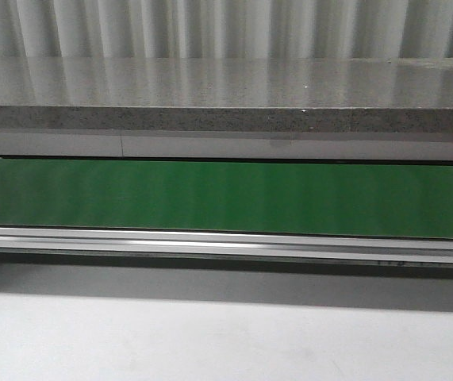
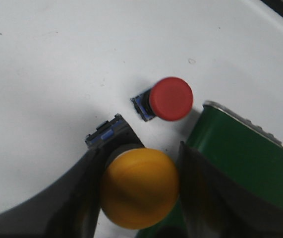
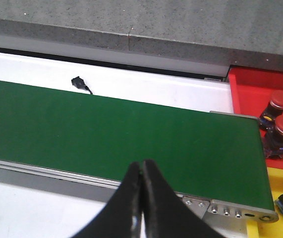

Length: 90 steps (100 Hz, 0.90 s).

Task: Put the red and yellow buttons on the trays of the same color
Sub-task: 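Lower the left gripper onto a yellow button in the cluster and grasp, then carry the yellow button onto the belt and open the left gripper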

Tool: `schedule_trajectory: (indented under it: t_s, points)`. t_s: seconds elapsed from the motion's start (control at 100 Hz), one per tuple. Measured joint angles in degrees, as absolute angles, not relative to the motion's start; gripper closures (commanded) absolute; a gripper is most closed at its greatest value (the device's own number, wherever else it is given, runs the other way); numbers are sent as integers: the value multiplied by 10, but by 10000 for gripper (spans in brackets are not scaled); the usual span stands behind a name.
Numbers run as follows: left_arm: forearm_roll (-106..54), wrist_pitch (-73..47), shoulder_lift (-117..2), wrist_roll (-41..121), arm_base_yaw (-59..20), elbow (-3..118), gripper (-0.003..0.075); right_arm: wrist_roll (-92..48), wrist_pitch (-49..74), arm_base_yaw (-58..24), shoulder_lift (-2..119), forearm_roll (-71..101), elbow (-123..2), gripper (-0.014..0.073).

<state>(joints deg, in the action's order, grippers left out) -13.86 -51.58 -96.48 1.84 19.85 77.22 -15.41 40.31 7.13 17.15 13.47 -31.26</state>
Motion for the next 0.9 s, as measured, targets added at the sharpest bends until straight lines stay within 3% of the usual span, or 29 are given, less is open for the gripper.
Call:
schedule_trajectory:
  t_s: [0.19,0.64,0.71,0.84,0.9]
  points:
    - [-158,-490,-902,32,157,712,492,-154,403,71,171,135,-313,659]
    - [-166,-480,-907,33,71,683,483,-154,403,71,171,135,-313,659]
    - [-169,-480,-911,33,71,683,426,-154,403,71,171,135,-313,659]
    - [-174,-482,-911,33,70,683,207,-154,403,71,171,135,-313,659]
    - [-176,-482,-911,33,70,683,158,-154,403,71,171,135,-313,659]
